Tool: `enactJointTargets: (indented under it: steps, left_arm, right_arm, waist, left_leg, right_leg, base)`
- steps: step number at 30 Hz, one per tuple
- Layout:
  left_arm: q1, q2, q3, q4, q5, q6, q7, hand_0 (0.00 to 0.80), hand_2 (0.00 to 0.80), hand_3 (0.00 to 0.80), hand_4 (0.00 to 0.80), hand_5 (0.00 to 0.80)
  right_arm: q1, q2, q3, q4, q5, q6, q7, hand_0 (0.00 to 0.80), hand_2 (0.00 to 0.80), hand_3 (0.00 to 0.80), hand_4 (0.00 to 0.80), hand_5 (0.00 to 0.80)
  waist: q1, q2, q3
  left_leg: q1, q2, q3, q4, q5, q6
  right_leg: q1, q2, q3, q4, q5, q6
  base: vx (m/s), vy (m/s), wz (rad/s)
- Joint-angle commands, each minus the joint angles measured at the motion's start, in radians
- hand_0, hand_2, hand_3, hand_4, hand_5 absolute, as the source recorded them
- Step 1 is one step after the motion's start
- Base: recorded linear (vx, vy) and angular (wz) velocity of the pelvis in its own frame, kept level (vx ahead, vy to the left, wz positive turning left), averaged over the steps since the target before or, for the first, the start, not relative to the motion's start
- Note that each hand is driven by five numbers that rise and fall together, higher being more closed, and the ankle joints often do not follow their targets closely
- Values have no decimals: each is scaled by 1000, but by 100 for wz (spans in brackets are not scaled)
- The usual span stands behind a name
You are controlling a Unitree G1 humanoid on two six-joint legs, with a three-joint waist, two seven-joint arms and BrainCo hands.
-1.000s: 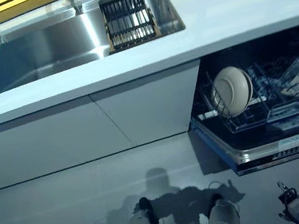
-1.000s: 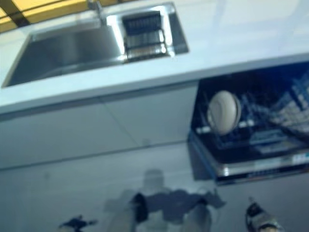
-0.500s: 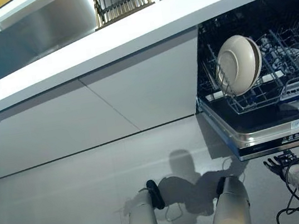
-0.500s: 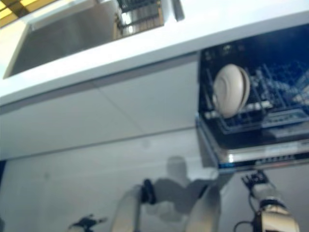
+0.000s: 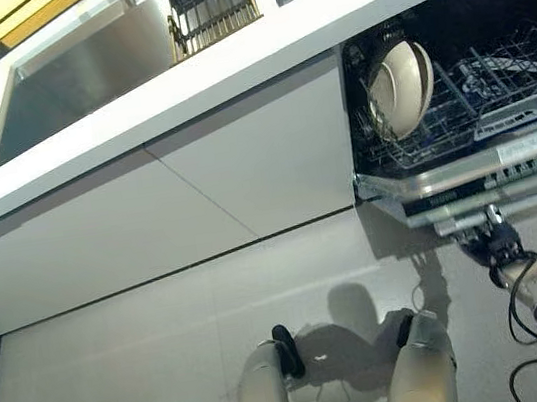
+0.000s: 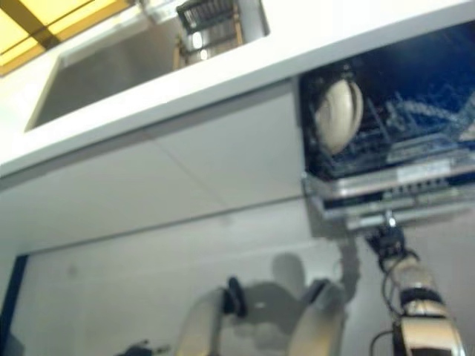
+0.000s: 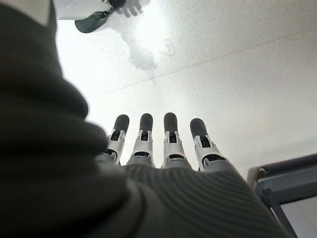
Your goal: Take plates into dishwasher
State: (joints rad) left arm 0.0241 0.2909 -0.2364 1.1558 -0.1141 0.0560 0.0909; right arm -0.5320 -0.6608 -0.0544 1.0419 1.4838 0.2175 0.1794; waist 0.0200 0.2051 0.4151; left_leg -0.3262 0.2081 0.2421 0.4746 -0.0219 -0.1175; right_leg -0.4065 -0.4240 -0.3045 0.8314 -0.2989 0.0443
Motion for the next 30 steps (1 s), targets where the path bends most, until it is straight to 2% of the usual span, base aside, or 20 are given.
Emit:
enactJointTargets:
  steps: [1,5,10,14,15,16,17,20,24,27,30]
  left_arm:
    - [0,84,-38,-26,-31,17,-12,0,0,0,0,0]
    - [2,108,-28,-21,-21,17,-20,0,0,0,0,0]
    - [-5,118,-10,-22,-11,25,-18,0,0,0,0,0]
    - [-15,114,22,7,-1,17,-22,0,0,0,0,0]
    - [-18,111,26,18,-2,12,-22,0,0,0,0,0]
    - [-24,104,30,42,-6,2,-18,0,0,0,0,0]
    - [-29,99,31,55,-5,-4,-14,0,0,0,0,0]
    - [-38,95,33,80,1,-10,-3,0,0,0,0,0]
    - [-58,103,37,95,51,-2,-4,0,0,0,0,0]
    - [-82,98,15,96,81,33,-41,0,0,0,0,0]
    - [-87,65,6,130,123,54,-70,0,0,0,0,0]
  right_arm:
    - [-467,-3,31,-174,81,-60,165,0,0,0,0,0]
    - [-493,-7,46,-179,89,-85,144,0,0,0,0,0]
    - [-477,-7,44,-152,-22,-89,52,0,0,0,0,0]
    - [-381,-29,53,-37,-449,-17,-42,0,0,0,0,0]
    - [-362,-34,65,-8,-559,-7,-49,0,0,0,0,0]
    - [-324,-45,103,42,-694,-13,-53,0,0,0,0,0]
    - [-297,-52,128,65,-779,-13,-52,0,0,0,0,0]
    - [-196,-56,211,92,-1016,-17,-44,0,0,0,0,0]
    - [12,16,279,40,-1249,-42,-82,0,0,0,0,0]
    - [171,106,271,14,-1289,-82,-124,0,0,0,0,0]
    - [280,220,252,67,-1304,-101,-162,0,0,0,0,0]
  waist:
    - [91,-38,-62]
    - [108,-61,-76]
    - [115,-88,-91]
    - [110,-129,-126]
    - [107,-135,-133]
    - [102,-149,-151]
    - [99,-156,-160]
    - [86,-176,-203]
    - [60,-197,-268]
    - [36,-206,-300]
    - [32,-218,-323]
  left_leg:
    - [1,-20,2,191,-82,26]
    - [20,-12,-10,185,-79,21]
    - [51,-6,-13,155,-81,18]
    - [132,-9,0,24,-67,9]
    - [142,-11,18,-18,-39,21]
    - [188,-28,12,-92,-48,8]
    - [207,-37,31,-150,-17,19]
    - [269,-61,28,-304,39,14]
    - [335,-87,7,-491,94,14]
    - [353,-104,-8,-554,100,19]
    - [363,-112,-6,-558,88,26]
  right_leg:
    - [110,46,-64,-70,5,-39]
    - [162,61,-84,-105,17,-36]
    - [215,82,-95,-164,39,-29]
    - [303,122,-97,-330,100,-3]
    - [312,128,-110,-377,137,-6]
    - [349,146,-92,-456,154,19]
    - [362,151,-105,-517,199,20]
    - [412,173,-96,-659,274,53]
    - [454,202,-70,-791,335,87]
    - [468,230,-46,-842,347,92]
    - [476,224,-62,-863,360,99]
  base:
    - [19,-27,11]
    - [44,-35,16]
    - [46,-19,18]
    - [53,14,5]
    - [82,65,5]
    - [16,88,3]
    - [94,81,1]
    - [42,80,-8]
    - [60,93,5]
    - [-5,61,20]
    - [-27,44,11]
